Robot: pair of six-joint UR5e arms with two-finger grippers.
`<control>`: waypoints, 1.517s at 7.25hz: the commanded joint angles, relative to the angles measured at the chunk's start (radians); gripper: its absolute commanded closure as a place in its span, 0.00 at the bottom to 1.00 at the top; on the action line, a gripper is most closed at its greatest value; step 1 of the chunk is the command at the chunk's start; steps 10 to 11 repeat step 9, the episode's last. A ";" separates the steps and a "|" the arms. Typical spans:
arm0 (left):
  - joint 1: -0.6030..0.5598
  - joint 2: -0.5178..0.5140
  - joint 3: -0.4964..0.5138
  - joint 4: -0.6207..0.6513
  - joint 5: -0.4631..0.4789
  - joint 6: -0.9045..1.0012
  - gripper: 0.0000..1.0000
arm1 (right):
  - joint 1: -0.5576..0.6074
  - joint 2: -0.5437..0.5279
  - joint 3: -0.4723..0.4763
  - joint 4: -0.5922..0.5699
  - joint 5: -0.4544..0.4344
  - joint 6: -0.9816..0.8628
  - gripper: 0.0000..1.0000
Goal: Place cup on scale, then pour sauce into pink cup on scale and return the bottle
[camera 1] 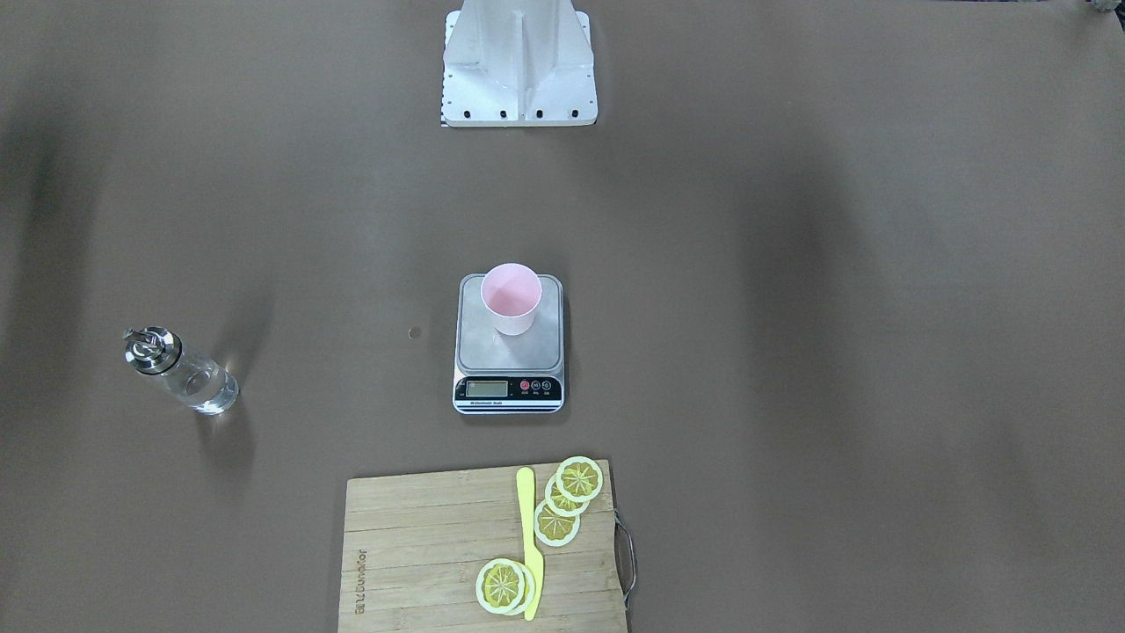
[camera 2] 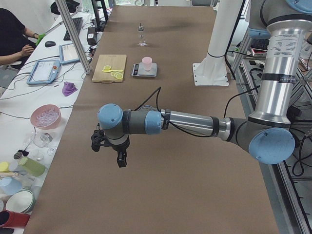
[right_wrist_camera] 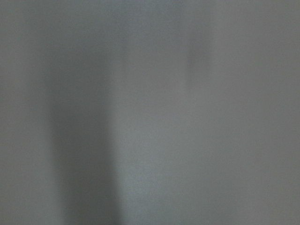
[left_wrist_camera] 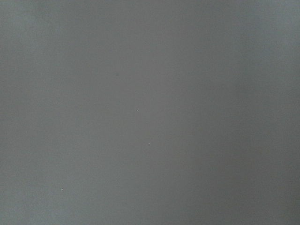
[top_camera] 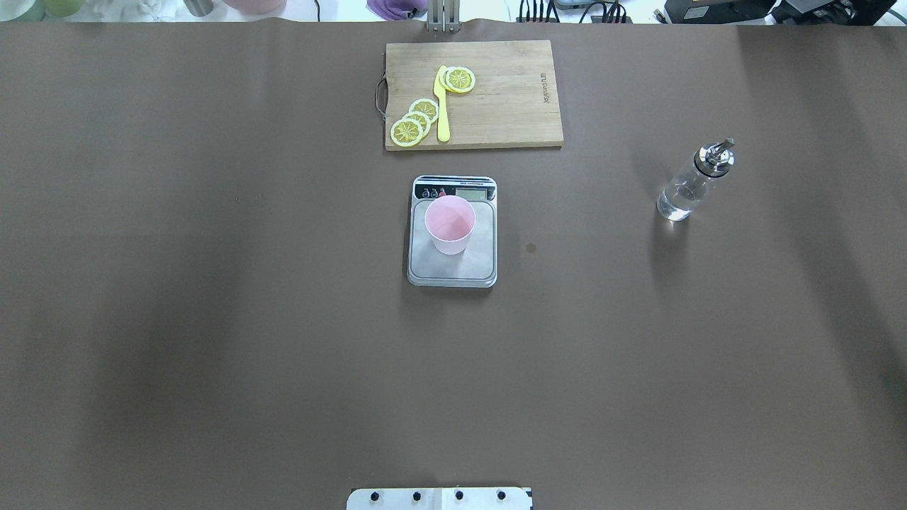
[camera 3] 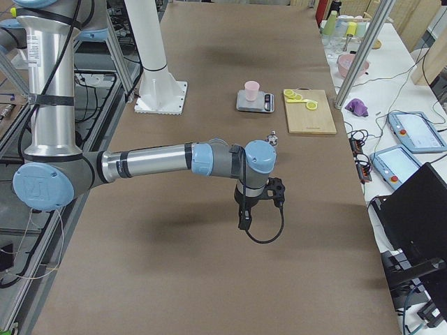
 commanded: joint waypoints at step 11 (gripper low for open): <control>-0.002 0.004 -0.001 0.005 -0.001 0.000 0.02 | 0.008 -0.001 0.012 0.003 0.048 -0.005 0.00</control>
